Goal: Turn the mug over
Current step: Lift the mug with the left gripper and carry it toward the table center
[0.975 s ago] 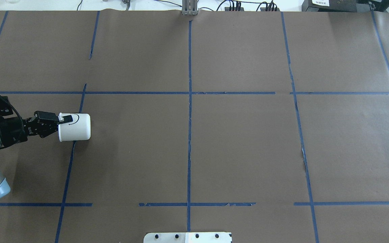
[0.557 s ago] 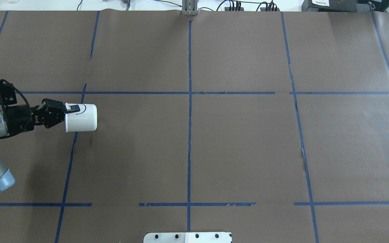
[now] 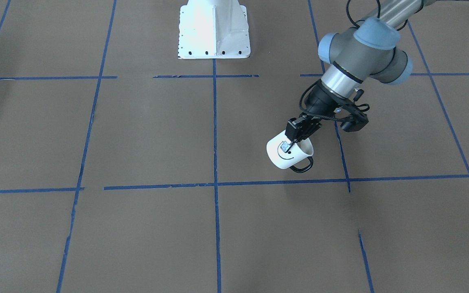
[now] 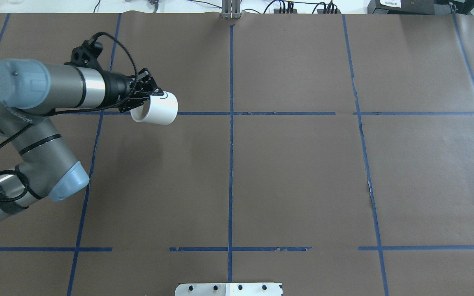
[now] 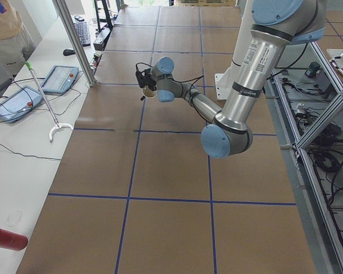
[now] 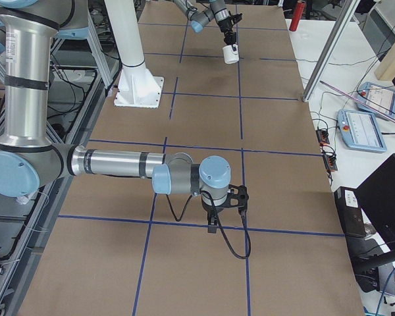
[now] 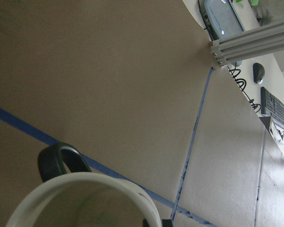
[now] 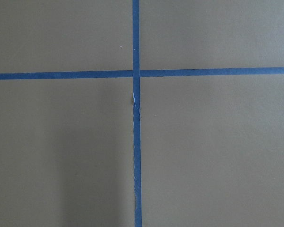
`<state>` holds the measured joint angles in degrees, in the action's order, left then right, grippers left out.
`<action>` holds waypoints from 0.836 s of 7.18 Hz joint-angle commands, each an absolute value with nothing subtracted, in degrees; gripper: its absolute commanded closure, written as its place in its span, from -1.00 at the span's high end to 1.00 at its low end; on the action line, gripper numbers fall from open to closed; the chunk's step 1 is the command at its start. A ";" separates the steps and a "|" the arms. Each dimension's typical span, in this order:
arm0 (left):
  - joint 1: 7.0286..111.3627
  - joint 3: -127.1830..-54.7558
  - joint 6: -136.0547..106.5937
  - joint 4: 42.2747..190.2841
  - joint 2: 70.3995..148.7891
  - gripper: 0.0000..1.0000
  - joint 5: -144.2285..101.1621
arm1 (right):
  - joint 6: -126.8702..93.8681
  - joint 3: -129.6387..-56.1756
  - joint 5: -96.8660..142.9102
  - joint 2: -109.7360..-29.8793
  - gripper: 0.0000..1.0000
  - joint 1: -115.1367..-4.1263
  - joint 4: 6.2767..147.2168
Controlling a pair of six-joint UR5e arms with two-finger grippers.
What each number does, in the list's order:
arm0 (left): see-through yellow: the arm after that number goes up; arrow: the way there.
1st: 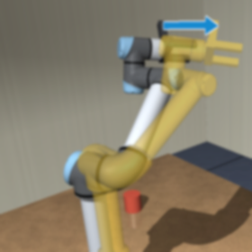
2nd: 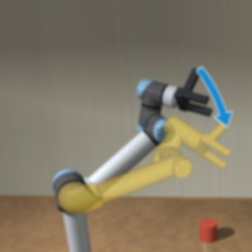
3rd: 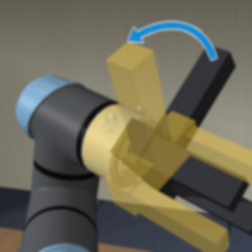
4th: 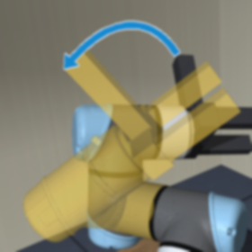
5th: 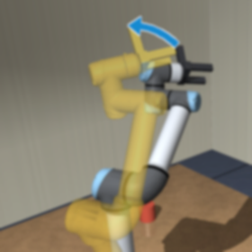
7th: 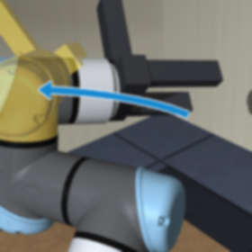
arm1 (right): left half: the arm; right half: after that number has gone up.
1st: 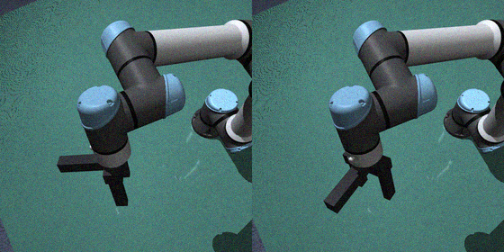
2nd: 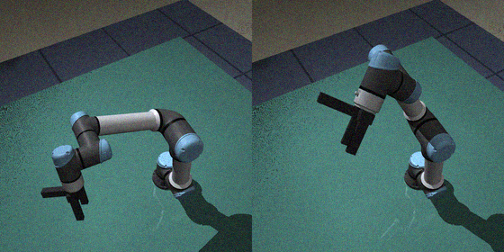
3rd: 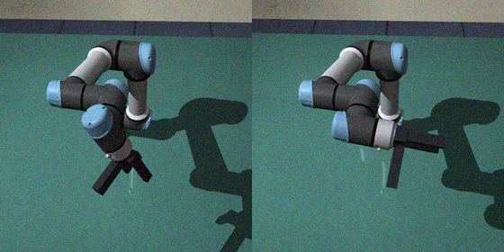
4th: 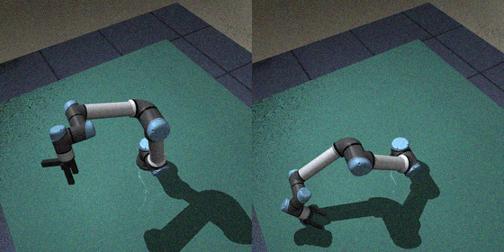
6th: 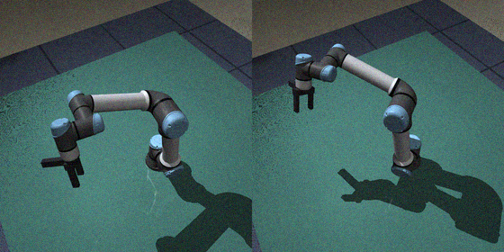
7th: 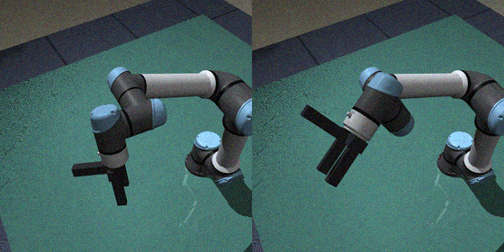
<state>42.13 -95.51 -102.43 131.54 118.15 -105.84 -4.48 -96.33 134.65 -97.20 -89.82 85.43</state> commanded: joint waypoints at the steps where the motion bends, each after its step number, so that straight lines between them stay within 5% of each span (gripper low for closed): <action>1: 38.87 -95.71 -94.46 109.36 129.59 -1.00 -105.64 | -4.48 -96.33 134.65 -97.21 1.00 -89.82 85.43; 4: 31.48 -84.35 -78.12 89.26 145.84 -1.00 -98.63 | -4.48 -96.33 134.65 -97.21 1.00 -89.82 85.43; 6: 29.03 -79.74 -69.39 87.45 147.39 -1.00 -96.61 | -4.48 -96.33 134.65 -97.21 1.00 -89.82 85.43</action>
